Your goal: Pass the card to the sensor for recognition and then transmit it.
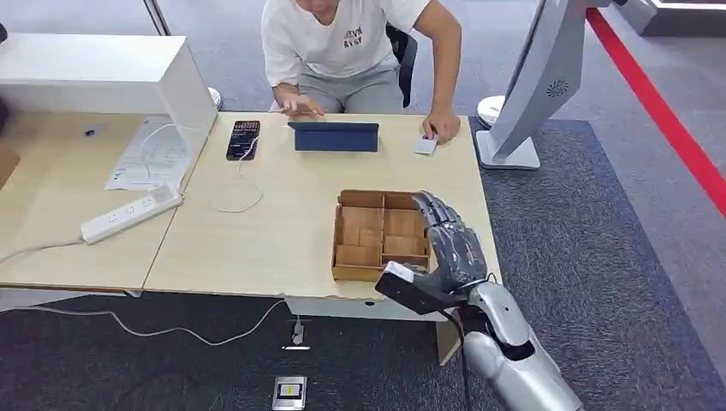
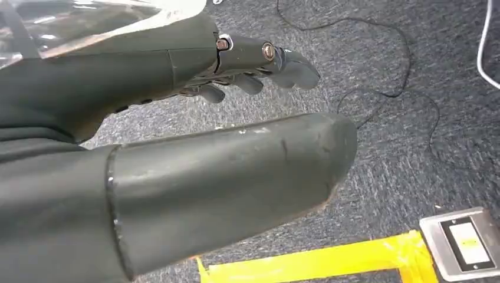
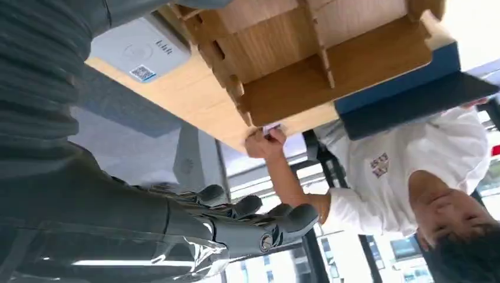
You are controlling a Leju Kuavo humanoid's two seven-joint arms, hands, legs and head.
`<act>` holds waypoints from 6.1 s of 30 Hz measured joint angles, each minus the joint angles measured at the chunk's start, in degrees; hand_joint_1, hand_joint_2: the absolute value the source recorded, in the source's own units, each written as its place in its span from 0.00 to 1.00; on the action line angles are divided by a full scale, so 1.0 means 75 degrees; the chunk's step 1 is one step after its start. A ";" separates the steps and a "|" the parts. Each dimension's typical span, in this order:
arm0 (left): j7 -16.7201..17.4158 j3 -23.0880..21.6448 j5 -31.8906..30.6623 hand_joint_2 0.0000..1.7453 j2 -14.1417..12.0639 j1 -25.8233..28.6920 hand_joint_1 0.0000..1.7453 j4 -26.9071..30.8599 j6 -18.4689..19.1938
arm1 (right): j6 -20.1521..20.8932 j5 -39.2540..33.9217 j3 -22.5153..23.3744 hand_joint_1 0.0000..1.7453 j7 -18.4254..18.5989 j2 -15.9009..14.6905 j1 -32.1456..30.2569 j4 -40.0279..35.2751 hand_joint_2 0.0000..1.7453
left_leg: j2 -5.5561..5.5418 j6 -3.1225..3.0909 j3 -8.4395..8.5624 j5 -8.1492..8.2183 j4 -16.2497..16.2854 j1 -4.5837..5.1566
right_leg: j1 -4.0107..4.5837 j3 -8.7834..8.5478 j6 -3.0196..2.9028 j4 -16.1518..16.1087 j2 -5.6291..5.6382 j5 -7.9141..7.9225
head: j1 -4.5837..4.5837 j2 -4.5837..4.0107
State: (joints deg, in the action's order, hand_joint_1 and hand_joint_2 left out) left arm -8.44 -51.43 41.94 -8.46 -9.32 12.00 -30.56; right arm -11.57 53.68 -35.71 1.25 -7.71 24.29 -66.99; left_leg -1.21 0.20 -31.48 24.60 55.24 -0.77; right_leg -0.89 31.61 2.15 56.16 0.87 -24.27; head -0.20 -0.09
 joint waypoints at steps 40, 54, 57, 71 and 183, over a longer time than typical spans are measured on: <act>0.0064 0.0187 0.0216 0.00 0.0067 0.0006 0.00 -0.0003 -0.0119 | 0.0610 0.0151 0.0044 0.00 0.0600 0.0099 0.0092 0.1153 1.00 | 0.0002 0.0000 0.0000 0.0000 0.0000 0.0000 | 0.0000 0.0004 0.0000 -0.0001 0.0000 0.0000 | 0.0000 0.0000; 0.0105 0.0192 0.0236 0.00 0.0125 0.0003 0.00 -0.0003 -0.0125 | 0.1099 -0.0094 -0.0096 0.00 -0.0128 0.0504 0.0409 0.1442 1.00 | 0.0002 0.0000 -0.0001 0.0000 0.0000 0.0000 | 0.0001 0.0004 0.0000 0.0001 0.0000 0.0000 | 0.0000 0.0000; 0.0140 0.0195 0.0248 0.00 0.0140 0.0003 0.00 0.0000 -0.0114 | 0.1090 -0.0097 -0.0131 0.00 -0.0196 0.0583 0.0484 0.1532 1.00 | 0.0002 0.0000 -0.0002 0.0000 0.0000 0.0000 | 0.0000 0.0003 0.0000 0.0001 0.0000 0.0000 | 0.0000 0.0000; 0.0216 0.0291 0.0376 0.00 0.0178 0.0008 0.00 0.0000 -0.0119 | 0.0607 -0.0070 -0.0239 0.00 -0.0094 0.0769 0.0582 0.2179 1.00 | 0.0001 0.0000 -0.0001 0.0000 0.0000 0.0000 | 0.0000 0.0004 0.0000 0.0000 0.0000 0.0000 | 0.0000 0.0000; -0.0090 0.0542 0.0338 0.00 0.0254 0.0008 0.00 -0.0009 -0.0312 | 0.0546 -0.0624 0.0286 1.00 0.0498 -0.0073 0.0295 0.0329 1.00 | 0.0004 0.0001 -0.0002 0.0001 0.0001 0.0000 | 0.0000 0.0008 -0.0001 -0.0001 0.0000 0.0000 | 0.0000 0.0000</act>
State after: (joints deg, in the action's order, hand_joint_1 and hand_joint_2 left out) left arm -9.11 -47.36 44.48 -6.56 -9.26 11.93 -32.89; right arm -7.47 49.00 -33.57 4.98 -8.26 26.50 -64.52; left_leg -1.18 0.21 -31.49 24.60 55.24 -0.77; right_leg -0.89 31.67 2.14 56.16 0.87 -24.27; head -0.20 -0.09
